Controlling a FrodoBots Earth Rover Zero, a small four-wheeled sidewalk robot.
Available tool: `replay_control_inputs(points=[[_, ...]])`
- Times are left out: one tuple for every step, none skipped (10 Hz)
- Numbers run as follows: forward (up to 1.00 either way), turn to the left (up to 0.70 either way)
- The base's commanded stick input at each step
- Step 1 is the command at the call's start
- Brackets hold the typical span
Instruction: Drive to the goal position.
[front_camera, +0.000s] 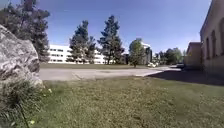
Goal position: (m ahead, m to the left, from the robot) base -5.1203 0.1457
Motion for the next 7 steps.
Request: replay_control_inputs(points=[[0.0,0.0],[0.0,0.0],[0.0,0.0],[0.0,0.0],[0.0,-0.45],[0.0,-0.45],[0.0,-0.45]])
